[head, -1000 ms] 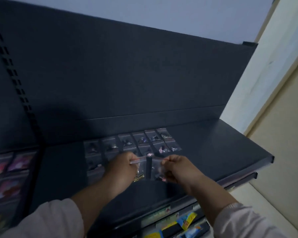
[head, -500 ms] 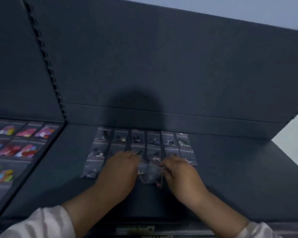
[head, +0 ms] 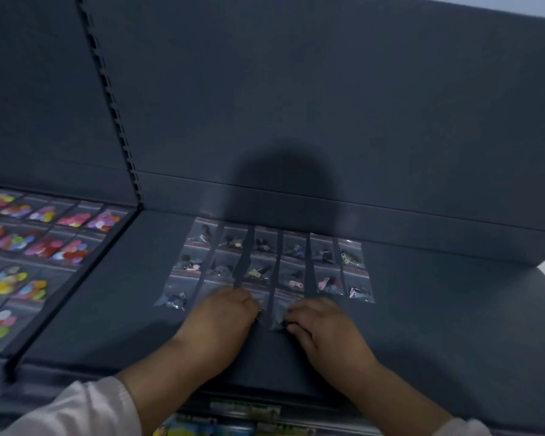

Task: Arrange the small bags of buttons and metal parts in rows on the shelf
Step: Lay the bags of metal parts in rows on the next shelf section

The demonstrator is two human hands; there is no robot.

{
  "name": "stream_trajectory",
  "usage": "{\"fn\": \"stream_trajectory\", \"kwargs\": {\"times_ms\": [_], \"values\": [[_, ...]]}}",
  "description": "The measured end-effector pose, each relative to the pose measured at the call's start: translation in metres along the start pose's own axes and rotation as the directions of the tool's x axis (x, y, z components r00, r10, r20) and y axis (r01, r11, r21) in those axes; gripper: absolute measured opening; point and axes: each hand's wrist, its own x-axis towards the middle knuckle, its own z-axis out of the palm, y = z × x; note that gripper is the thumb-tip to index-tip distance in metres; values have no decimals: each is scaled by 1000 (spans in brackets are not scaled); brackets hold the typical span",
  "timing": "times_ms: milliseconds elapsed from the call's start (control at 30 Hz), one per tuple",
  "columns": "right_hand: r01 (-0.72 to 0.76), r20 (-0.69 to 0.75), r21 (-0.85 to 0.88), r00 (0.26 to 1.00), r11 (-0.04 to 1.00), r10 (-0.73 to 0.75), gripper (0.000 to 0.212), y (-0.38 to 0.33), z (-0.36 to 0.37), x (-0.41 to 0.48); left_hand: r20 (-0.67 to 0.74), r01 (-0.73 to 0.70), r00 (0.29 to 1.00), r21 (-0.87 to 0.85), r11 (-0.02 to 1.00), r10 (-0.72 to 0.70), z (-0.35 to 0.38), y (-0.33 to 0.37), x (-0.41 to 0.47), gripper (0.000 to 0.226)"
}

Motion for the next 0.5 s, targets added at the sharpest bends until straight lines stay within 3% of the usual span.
{"fn": "stream_trajectory", "kwargs": {"times_ms": [500], "values": [[-5, 40, -40, 999, 999, 6, 27, 1, -1, 3, -67, 30, 997, 26, 999, -28, 1, -1, 2, 30]]}}
